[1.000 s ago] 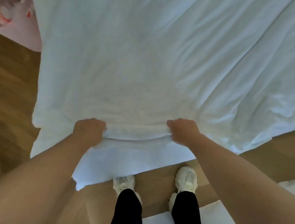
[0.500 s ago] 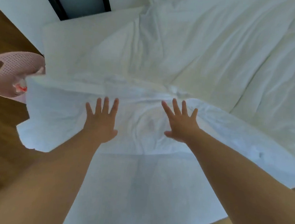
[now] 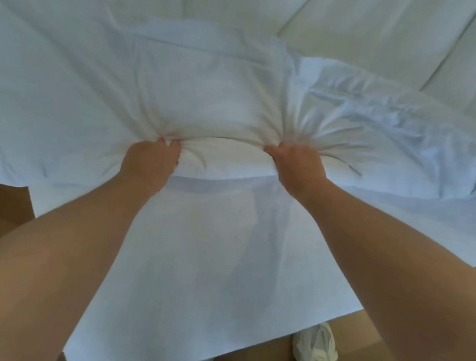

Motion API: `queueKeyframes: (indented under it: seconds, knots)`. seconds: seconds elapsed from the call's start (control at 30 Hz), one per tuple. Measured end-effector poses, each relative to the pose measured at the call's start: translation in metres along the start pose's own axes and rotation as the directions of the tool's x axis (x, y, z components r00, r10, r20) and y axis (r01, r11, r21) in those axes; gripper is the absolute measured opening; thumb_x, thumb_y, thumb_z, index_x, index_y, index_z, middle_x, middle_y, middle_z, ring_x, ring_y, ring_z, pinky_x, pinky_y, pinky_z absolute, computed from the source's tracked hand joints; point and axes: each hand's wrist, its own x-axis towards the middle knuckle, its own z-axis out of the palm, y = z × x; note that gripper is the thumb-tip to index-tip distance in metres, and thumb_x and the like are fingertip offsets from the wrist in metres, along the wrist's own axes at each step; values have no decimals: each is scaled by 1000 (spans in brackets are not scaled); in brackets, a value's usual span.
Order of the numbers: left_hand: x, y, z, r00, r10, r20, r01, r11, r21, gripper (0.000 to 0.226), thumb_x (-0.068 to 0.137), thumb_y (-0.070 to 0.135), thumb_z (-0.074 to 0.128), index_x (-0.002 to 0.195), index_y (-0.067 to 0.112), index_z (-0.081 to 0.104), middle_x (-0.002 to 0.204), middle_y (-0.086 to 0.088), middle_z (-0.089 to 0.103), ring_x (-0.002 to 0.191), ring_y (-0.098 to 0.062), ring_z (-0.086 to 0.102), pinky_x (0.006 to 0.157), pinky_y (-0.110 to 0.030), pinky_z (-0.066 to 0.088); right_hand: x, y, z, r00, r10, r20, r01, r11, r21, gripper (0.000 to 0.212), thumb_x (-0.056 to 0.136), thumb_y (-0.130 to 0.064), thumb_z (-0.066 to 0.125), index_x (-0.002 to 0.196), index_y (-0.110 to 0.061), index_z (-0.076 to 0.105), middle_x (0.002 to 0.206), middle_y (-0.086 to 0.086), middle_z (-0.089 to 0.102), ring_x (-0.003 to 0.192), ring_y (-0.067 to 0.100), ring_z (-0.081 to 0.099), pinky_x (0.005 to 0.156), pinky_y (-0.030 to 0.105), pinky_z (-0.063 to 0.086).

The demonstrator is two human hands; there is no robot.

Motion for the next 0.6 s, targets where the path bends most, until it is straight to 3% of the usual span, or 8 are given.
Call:
queueKeyframes:
  seconds: [0.07,0.17,0.27,0.33,0.37,0.43,0.5,0.6]
  knots:
    - [-23,5,-15,999,27,-23,-30,992,-126,28,87,8,62,114,-1,61,88,-23,64,69,-43,66,56,-39,45,-21,6,-19,998,-38,49,38,999,15,46,90,-1,47,129,-24,57,105,9,66,95,35,65,72,37,46]
    - [-79,30,-23,986,159,-55,-167,964,-205,31,51,2,85,77,5,67,55,-13,58,36,-32,56,35,-29,41,-81,17,-47,964,-107,244,110,994,1,43,92,-5,47,129,-24,59,114,10,65,106,35,62,84,37,48]
    - [-147,72,-20,953,299,41,-280,926,-252,40,34,6,89,64,14,65,46,-3,54,29,-24,51,31,-20,36,-150,23,-53,862,-202,464,213,977,30,39,92,-5,48,126,-20,60,118,9,63,110,32,61,88,36,47]
    - [-178,96,-25,932,288,220,-225,936,-270,40,54,8,86,90,11,69,72,-11,66,51,-25,65,44,-25,50,-185,25,-43,810,-220,543,227,972,55,46,92,-3,46,133,-22,53,120,7,61,110,30,61,87,37,49]
    - [-184,104,-25,909,229,348,-147,958,-246,48,74,12,75,120,11,60,107,-18,65,80,-30,70,66,-32,56,-194,26,-37,802,-214,558,210,975,73,51,93,-5,46,140,-26,45,124,6,59,111,29,60,88,38,50]
    - [-184,108,-23,840,155,520,-101,986,-130,73,95,30,52,154,18,11,158,-20,14,138,-37,34,106,-47,35,-198,30,-28,804,-223,551,201,974,100,61,95,-20,50,149,-34,26,142,3,45,123,28,52,97,43,45]
    - [-170,102,-35,820,169,547,-107,984,-143,89,93,57,45,154,21,-8,162,-11,-8,149,-32,0,116,-54,13,-185,29,-32,820,-269,505,239,963,124,71,93,-48,52,153,-37,15,158,-1,26,140,28,34,109,48,33]
    - [-143,83,-58,912,142,386,-80,982,-172,81,94,63,32,154,18,4,161,-4,14,150,-24,3,118,-52,11,-153,21,-57,863,-315,396,268,948,170,76,93,-61,45,154,-36,9,163,-1,12,149,27,14,117,51,19]
